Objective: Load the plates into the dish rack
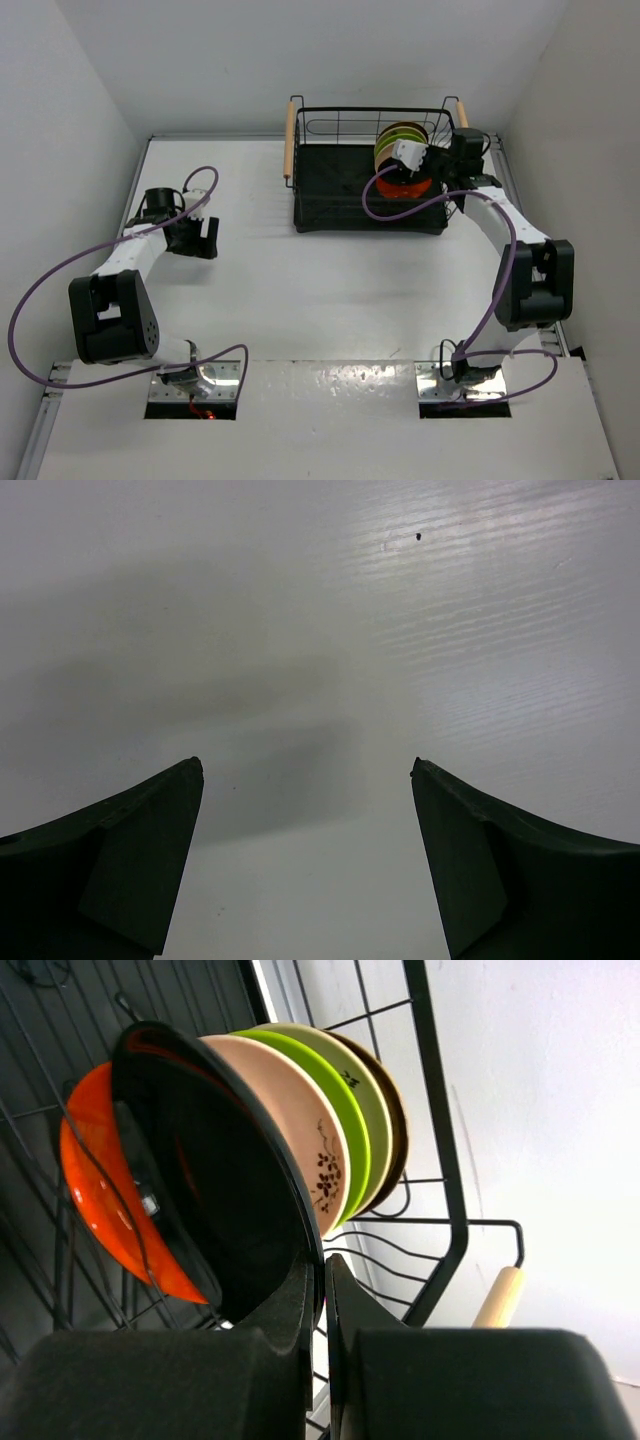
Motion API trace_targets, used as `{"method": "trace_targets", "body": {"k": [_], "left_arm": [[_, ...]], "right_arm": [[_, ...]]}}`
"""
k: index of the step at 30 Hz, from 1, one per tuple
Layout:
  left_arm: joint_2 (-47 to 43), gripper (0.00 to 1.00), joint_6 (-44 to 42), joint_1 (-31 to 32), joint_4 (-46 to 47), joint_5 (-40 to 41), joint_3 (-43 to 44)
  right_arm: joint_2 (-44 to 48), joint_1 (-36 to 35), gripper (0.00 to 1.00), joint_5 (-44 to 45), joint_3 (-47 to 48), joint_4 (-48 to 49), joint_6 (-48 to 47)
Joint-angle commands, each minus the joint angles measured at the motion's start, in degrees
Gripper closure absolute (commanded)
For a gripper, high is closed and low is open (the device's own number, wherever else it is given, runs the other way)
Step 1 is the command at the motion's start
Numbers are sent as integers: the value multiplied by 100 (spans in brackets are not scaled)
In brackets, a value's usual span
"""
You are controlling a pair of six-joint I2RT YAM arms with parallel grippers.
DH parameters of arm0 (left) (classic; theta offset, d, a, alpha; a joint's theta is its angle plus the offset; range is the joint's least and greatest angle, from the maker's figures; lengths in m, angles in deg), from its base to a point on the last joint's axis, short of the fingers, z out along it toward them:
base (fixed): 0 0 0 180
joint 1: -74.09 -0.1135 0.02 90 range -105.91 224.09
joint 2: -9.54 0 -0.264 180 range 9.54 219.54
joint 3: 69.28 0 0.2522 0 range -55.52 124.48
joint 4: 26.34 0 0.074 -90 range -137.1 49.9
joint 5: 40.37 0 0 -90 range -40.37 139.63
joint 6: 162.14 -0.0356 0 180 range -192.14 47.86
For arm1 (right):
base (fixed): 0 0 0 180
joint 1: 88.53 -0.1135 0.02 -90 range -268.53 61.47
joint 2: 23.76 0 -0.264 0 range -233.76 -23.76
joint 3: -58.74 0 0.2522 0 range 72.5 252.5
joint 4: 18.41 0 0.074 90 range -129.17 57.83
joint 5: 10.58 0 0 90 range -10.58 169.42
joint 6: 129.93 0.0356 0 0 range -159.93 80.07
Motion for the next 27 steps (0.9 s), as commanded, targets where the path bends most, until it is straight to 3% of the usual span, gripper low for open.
{"method": "trace_targets", "body": {"k": [1, 10, 13, 17, 27], "left_arm": [[-140, 10, 25, -66, 41, -81, 83], [-140, 10, 25, -66, 41, -81, 83], [-140, 10, 25, -66, 41, -81, 83], [-140, 10, 25, -66, 94, -81, 83], [-140, 10, 25, -13, 94, -81, 83]], "right_arm": [[72, -18, 100, 8, 94, 373, 34], [98, -27, 100, -36, -46, 285, 43], [282, 52, 100, -507, 23, 189, 236], [283, 88, 100, -888, 288, -707, 140], [134, 149, 100, -607, 85, -418, 201]]}}
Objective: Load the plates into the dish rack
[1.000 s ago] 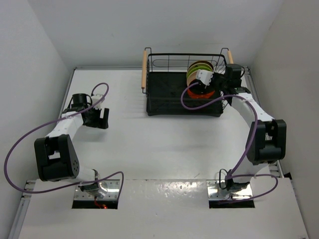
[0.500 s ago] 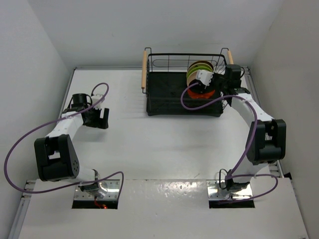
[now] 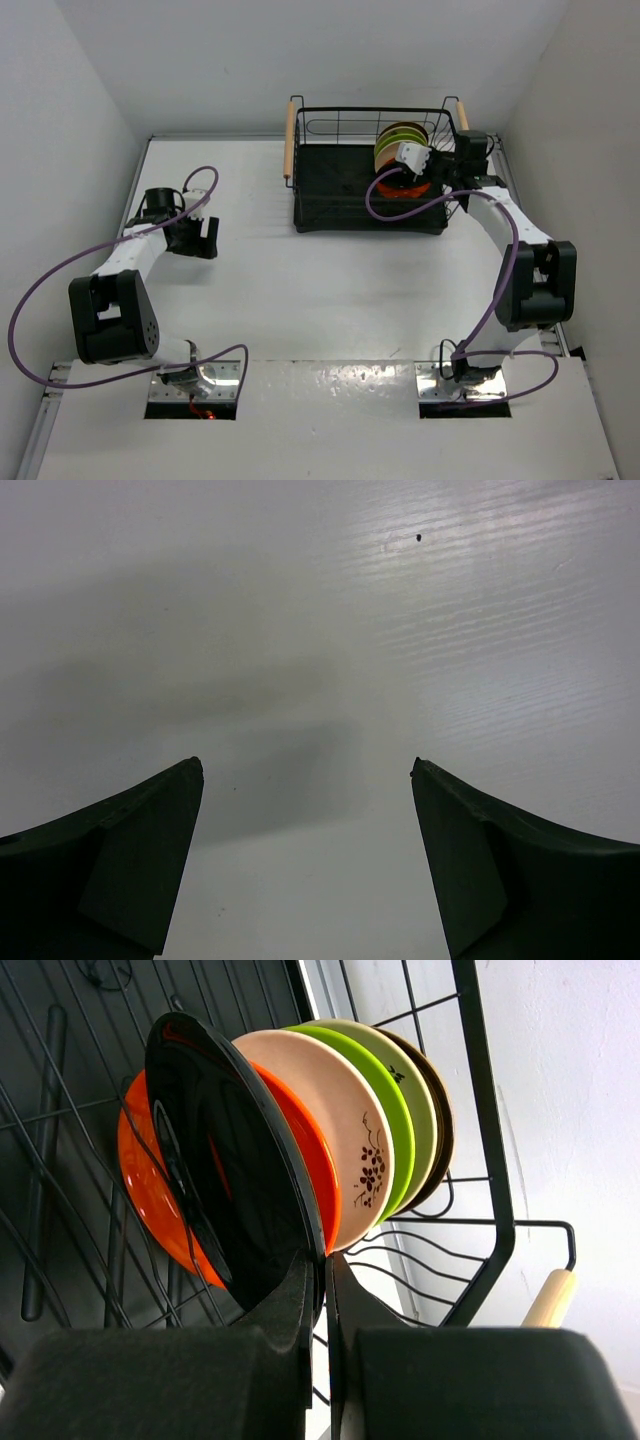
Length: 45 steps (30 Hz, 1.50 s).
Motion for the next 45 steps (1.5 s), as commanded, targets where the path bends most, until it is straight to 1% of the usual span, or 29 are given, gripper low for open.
{"method": "trace_targets", "body": {"k": [1, 4, 7, 14, 20, 28, 34, 35, 36, 38, 41, 43, 44, 45], "left_arm": [[-140, 10, 25, -13, 83, -81, 83], [-140, 10, 25, -13, 83, -81, 83], [-140, 10, -27, -13, 83, -81, 83], [-140, 10, -27, 39, 83, -81, 83], [-192, 10, -27, 39, 83, -81, 83], [-193, 10, -27, 39, 83, -81, 83], [-193, 10, -27, 39, 83, -81, 83], [-193, 10, -27, 39, 83, -81, 83], [-193, 10, -27, 39, 83, -81, 83], [-193, 10, -27, 39, 83, -81, 83], [-193, 10, -27, 39, 83, -81, 83], [-140, 10, -27, 39, 83, -81, 83], [-140, 10, -27, 39, 83, -81, 83], [-140, 10, -27, 39, 83, -81, 83]], "right_arm": [[101, 25, 100, -159, 90, 32, 153], [171, 103, 100, -229, 107, 199, 477], [250, 95, 100, -335, 230, 16, 260], [22, 95, 100, -519, 362, -311, 197], [-163, 95, 100, -502, 301, -188, 153], [-373, 95, 100, -485, 248, -258, 153], [-392, 95, 100, -309, 72, 111, 153], [-357, 104, 94, -230, 3, 163, 171], [-339, 95, 82, -203, -15, 277, 240], [-261, 95, 55, -125, -60, 322, 320], [-146, 95, 47, -80, -60, 322, 338], [3, 78, 46, -54, -25, 322, 513], [21, 95, 44, -28, -33, 592, 601], [196, 112, 41, 68, -42, 690, 697]]}}
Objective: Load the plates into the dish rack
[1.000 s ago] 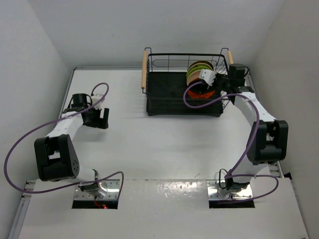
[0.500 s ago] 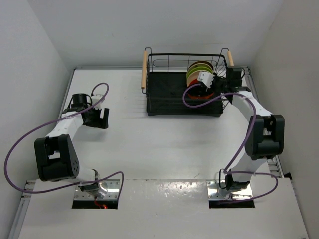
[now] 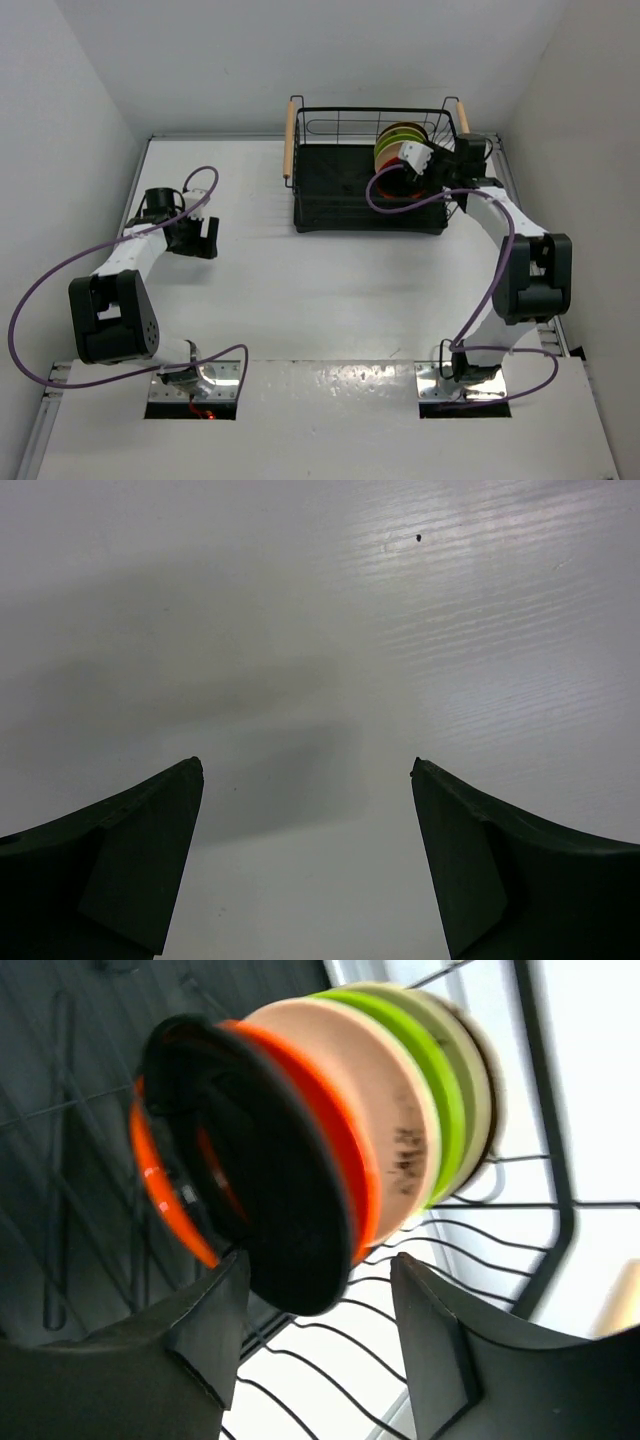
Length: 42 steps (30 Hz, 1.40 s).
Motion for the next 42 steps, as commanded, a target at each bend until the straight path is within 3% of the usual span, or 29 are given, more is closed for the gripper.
{"method": "trace_targets", "body": {"k": [1, 4, 7, 13, 14, 17, 21, 32, 35, 39, 42], "left_arm": [[-138, 10, -23, 29, 81, -81, 83], [-190, 10, -23, 29, 81, -81, 83], [-191, 10, -23, 29, 81, -81, 83], [-244, 10, -23, 81, 81, -81, 83], [-244, 10, -23, 81, 81, -81, 83], [-244, 10, -23, 134, 81, -81, 83], [-244, 10, -23, 134, 81, -81, 31], [-296, 10, -23, 81, 81, -19, 30], [-244, 10, -23, 81, 81, -19, 30], [-191, 10, -23, 81, 81, -19, 30], [-191, 10, -23, 81, 81, -19, 30]], "right_arm": [[580, -3, 41, 100, -3, 936, 705], [948, -12, 30, 188, -196, 1848, 1654], [1335, 286, 27, -92, -495, 2345, 2421], [1512, 541, 24, -742, -557, 2128, 2941], [1442, 576, 24, -831, -496, 1666, 2915], [977, 603, 37, -1218, 84, 796, 2854], [336, 594, 51, -1525, 603, 677, 3003], [-545, 542, 56, -1833, 1070, -184, 2599], [-606, 498, 66, -1711, 1052, -228, 2467], [-677, 384, 71, -1342, 1025, -219, 1994], [-624, 304, 83, -1201, 982, -185, 1652]]}}
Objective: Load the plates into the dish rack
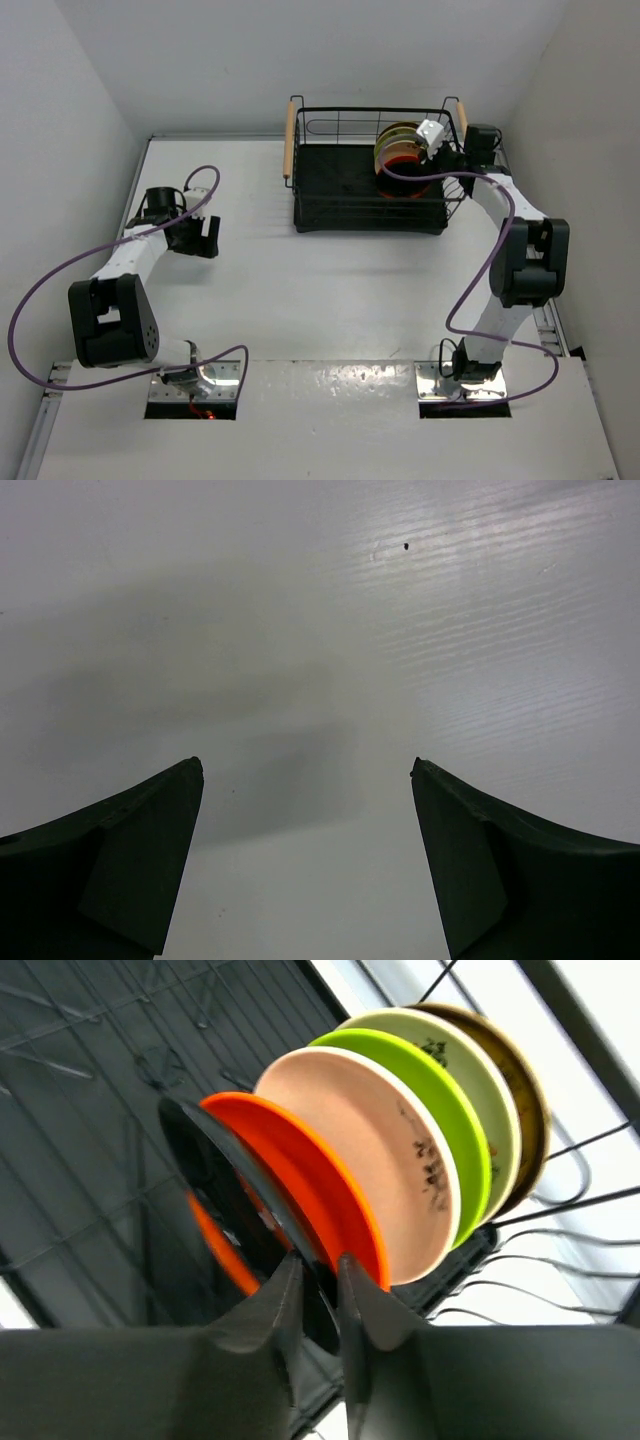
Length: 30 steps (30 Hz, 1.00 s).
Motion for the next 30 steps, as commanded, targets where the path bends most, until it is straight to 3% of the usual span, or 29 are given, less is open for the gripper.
{"method": "trace_targets", "body": {"k": [1, 5, 15, 23, 30], "left_arm": [[-75, 10, -21, -15, 76, -22, 30], [-75, 10, -21, -15, 76, -22, 30], [-75, 10, -21, -15, 76, -22, 30], [-128, 10, -21, -15, 76, -22, -23], [-128, 10, -21, -15, 76, -22, -23]], "right_arm": [[31, -148, 87, 93, 121, 36, -558], [224, -148, 100, 190, -47, 107, -980], [708, -148, 100, 42, -205, 177, -1332], [981, -157, 100, -469, -187, -324, -1375], [920, -157, 100, -250, -407, -167, -1481]]}}
